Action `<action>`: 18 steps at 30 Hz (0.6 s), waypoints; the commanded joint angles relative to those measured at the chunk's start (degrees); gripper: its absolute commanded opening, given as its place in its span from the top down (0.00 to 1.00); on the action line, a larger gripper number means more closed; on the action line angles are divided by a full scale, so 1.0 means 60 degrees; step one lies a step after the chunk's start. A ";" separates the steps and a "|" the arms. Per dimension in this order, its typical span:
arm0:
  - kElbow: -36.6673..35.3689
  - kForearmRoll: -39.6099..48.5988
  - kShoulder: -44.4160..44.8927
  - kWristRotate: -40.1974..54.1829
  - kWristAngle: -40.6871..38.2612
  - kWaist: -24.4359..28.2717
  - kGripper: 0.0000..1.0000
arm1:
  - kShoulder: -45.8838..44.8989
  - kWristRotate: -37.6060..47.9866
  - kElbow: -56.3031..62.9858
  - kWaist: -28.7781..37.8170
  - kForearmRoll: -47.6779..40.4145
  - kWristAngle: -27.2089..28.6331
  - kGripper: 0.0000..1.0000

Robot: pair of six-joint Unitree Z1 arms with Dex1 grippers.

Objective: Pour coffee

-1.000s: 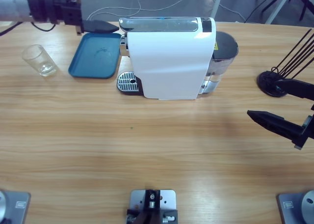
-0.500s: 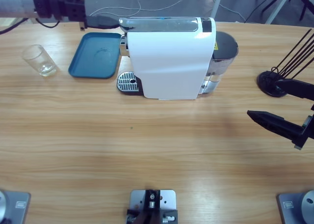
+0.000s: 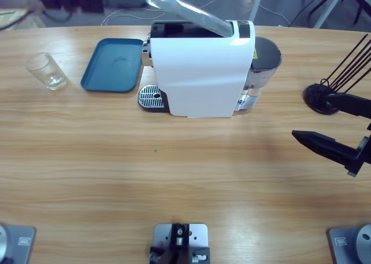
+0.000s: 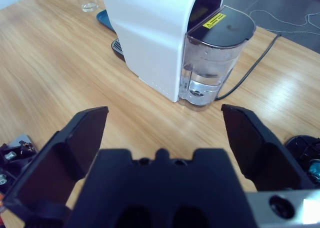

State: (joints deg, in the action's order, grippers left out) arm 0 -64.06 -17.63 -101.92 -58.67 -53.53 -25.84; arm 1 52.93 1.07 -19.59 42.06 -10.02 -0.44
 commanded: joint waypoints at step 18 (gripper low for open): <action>0.0003 0.8290 0.4958 0.8574 0.9939 -0.1421 0.10 | 0.2751 0.2118 -0.4619 -0.4518 0.6384 0.0636 0.00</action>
State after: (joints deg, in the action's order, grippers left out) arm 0 -75.99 27.78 -80.75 -13.35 -7.85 -32.73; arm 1 53.00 10.51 -37.71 32.09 19.70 2.94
